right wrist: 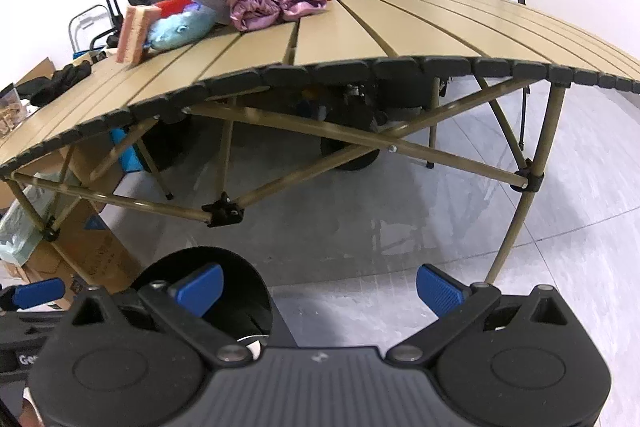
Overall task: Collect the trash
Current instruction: 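Raise both grippers out of the bin back toward the table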
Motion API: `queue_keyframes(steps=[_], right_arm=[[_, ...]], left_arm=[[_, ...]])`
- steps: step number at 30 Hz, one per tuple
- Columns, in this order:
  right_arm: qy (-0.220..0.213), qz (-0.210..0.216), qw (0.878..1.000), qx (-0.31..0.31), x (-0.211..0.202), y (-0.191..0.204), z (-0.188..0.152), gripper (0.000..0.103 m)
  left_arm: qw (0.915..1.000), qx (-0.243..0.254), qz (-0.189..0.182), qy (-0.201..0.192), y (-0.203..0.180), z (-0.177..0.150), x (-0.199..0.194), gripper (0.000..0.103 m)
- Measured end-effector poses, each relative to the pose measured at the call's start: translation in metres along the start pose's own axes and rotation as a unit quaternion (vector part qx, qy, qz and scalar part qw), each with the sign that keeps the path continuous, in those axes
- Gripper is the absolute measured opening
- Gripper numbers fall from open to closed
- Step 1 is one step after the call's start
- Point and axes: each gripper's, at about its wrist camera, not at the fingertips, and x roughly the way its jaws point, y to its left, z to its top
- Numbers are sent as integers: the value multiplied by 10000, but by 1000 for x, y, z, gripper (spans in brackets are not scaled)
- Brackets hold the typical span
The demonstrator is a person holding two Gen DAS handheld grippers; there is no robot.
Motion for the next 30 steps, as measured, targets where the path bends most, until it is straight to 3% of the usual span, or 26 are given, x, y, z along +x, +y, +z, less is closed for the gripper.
queue_keyframes(steps=[14,23,30], right_arm=[[-651,327,9972,-175,-42,9,0,103],[-1298,708,9888,-189,-72,10,6,103],[-1810,881,9793,-190,-86,7,17,103]], left_arm=[[9960,146,114,-874,4,5,-49,103],[9845,258,279,-1711,7,14,-84,103],[9768,317,449,-2068,8,24,-93,103]])
